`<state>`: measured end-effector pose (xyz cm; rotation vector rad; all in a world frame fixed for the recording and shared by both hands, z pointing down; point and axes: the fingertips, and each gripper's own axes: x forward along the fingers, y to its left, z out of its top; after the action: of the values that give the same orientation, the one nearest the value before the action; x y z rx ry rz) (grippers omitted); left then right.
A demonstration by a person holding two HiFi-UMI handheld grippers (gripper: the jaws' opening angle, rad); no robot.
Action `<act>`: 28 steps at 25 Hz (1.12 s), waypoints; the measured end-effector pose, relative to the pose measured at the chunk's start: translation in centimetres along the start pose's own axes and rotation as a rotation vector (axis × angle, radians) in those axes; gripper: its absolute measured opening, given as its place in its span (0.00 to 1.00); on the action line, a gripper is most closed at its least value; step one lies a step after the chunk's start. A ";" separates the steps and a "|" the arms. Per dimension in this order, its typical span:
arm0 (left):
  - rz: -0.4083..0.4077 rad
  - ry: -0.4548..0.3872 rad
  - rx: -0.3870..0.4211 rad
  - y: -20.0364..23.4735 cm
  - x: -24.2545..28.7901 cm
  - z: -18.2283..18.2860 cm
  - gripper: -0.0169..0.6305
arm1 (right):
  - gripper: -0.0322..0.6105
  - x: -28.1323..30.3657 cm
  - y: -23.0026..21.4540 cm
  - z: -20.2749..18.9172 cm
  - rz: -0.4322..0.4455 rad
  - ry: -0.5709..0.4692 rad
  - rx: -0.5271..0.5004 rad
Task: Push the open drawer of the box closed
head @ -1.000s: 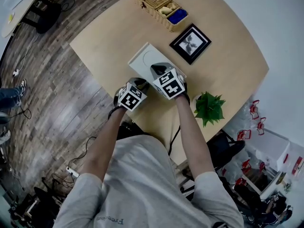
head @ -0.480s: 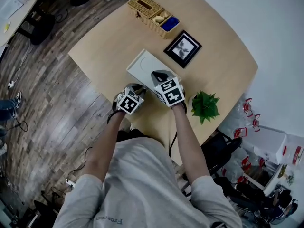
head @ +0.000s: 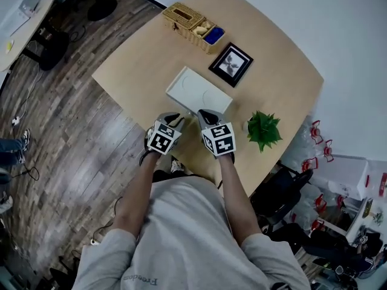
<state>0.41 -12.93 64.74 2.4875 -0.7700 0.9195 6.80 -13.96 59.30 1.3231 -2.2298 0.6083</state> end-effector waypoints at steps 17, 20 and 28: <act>0.063 -0.141 0.005 -1.1 -4.2 0.5 0.19 | 0.05 -3.7 3.2 -5.7 -0.026 -0.074 0.109; 0.059 -0.144 0.010 -1.4 -4.0 0.8 0.16 | 0.05 -3.8 3.0 -5.5 -0.015 -0.084 0.111; 0.067 -0.161 -0.002 -1.3 -4.5 1.2 0.11 | 0.05 -3.8 3.2 -5.1 0.000 -0.102 0.101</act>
<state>-1.07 -10.92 60.61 2.5715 -0.9099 0.7455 6.43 -7.00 60.60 1.4336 -2.3067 0.6749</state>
